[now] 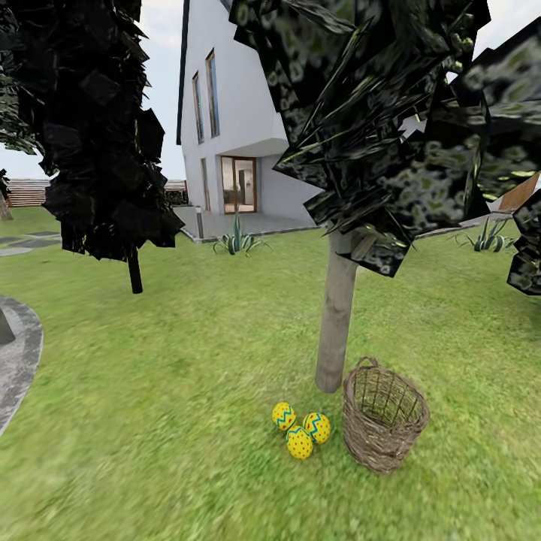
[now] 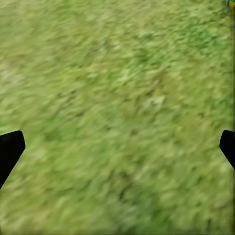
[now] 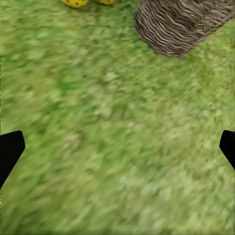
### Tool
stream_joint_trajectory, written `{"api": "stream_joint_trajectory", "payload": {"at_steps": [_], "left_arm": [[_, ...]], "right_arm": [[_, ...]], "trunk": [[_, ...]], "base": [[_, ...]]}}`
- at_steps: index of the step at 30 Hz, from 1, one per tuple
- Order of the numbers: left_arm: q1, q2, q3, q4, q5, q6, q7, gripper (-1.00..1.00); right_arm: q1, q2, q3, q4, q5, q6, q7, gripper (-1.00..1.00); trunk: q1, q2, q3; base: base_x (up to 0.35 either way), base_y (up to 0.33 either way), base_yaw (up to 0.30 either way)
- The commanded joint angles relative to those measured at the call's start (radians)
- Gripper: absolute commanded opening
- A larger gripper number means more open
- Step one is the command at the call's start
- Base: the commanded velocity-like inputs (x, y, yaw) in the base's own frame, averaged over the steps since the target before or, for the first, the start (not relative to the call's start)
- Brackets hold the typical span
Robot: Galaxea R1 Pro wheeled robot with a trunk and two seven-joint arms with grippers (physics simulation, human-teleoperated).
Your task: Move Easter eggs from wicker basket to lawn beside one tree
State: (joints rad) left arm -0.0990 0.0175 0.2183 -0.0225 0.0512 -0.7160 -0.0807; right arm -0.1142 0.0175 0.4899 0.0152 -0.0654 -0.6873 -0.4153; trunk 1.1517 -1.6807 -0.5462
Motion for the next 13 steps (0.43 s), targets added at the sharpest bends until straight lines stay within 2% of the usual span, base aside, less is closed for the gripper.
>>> {"api": "stream_joint_trajectory", "payload": {"at_steps": [1,13], "left_arm": [[-0.001,0.001,0.004,0.001,0.006,-0.002,-0.008,1.00],[-0.001,-0.001,0.004,0.001,0.004,-0.002,-0.010,1.00]], "right_arm": [[-0.001,0.000,0.009,0.002,-0.007,-0.003,-0.003,1.00],[-0.001,0.001,0.009,0.002,-0.007,-0.003,-0.003,1.00]], "trunk": [[-0.004,0.007,0.002],[-0.050,0.091,0.040]], "base": [[0.000,0.000,0.000],[0.000,0.000,0.000]]}}
